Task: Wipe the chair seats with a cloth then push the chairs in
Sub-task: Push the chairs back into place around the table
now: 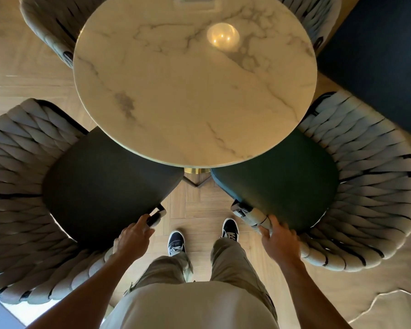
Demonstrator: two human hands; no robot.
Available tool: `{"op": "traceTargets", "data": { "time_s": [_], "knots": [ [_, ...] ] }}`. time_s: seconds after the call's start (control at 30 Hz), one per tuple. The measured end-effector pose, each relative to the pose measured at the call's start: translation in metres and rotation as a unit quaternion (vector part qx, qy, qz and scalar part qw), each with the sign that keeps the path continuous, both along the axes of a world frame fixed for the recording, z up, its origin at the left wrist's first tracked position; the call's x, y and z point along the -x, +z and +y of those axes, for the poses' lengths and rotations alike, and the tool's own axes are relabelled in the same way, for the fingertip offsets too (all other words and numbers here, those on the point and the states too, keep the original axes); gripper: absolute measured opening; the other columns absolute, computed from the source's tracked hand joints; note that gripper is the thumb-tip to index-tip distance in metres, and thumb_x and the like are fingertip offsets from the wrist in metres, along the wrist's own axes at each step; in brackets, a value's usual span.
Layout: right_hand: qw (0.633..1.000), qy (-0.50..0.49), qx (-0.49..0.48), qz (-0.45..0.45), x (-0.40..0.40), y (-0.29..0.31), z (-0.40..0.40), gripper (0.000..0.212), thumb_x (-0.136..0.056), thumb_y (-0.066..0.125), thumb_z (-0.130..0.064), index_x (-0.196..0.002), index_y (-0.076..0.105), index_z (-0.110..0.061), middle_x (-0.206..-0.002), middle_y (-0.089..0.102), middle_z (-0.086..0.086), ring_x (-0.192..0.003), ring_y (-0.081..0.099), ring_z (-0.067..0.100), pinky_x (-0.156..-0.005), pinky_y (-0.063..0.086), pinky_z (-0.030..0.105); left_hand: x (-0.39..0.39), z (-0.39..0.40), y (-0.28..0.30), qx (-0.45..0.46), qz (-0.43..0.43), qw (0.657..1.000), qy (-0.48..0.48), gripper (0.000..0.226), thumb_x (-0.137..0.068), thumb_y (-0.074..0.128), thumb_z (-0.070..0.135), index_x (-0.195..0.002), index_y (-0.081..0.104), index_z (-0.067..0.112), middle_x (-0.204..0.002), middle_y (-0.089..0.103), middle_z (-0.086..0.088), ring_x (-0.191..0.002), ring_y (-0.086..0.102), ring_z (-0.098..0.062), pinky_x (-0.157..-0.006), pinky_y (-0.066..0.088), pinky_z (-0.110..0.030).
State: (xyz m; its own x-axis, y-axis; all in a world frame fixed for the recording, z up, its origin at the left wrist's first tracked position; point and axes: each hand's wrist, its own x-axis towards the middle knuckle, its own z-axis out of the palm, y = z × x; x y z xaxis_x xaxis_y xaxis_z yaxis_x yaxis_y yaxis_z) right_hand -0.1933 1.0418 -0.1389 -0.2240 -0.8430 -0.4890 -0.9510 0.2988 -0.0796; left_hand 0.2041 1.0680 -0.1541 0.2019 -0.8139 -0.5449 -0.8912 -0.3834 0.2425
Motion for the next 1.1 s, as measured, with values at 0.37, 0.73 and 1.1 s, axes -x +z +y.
{"op": "traceTargets", "data": {
  "time_s": [0.37, 0.73, 1.1],
  "knots": [
    [1.0, -0.011, -0.021, 0.011, -0.008, 0.004, 0.002, 0.053, -0.093, 0.04, -0.055, -0.14, 0.033, -0.03, -0.131, 0.054, 0.008, -0.119, 0.05, 0.034, -0.099, 0.044, 0.049, -0.003, 0.006, -0.002, -0.001, 0.002, 0.999, -0.035, 0.045, -0.096, 0.052, 0.038, -0.136, 0.038, 0.025, -0.099, 0.066, -0.002, -0.072, 0.061, -0.012, -0.057, 0.05, -0.025],
    [0.998, -0.042, -0.034, 0.031, -0.019, 0.011, 0.002, 0.053, -0.096, 0.039, -0.051, -0.144, 0.028, -0.03, -0.142, 0.044, 0.009, -0.129, 0.039, 0.037, -0.105, 0.035, 0.049, -0.01, 0.006, -0.008, 0.008, 0.029, 0.998, -0.048, 0.042, -0.094, 0.054, 0.036, -0.132, 0.037, 0.027, -0.096, 0.068, -0.002, -0.074, 0.066, -0.018, -0.064, 0.059, -0.039],
    [0.991, -0.096, -0.078, 0.048, -0.031, 0.016, -0.002, 0.056, -0.097, 0.034, -0.054, -0.147, 0.016, -0.034, -0.146, 0.032, 0.011, -0.136, 0.026, 0.04, -0.112, 0.01, 0.064, -0.009, 0.001, -0.008, -0.023, 0.028, 0.997, -0.073, 0.037, -0.095, 0.051, 0.033, -0.128, 0.035, 0.027, -0.088, 0.067, -0.005, -0.077, 0.066, -0.027, -0.071, 0.058, -0.043]
  ]
}}
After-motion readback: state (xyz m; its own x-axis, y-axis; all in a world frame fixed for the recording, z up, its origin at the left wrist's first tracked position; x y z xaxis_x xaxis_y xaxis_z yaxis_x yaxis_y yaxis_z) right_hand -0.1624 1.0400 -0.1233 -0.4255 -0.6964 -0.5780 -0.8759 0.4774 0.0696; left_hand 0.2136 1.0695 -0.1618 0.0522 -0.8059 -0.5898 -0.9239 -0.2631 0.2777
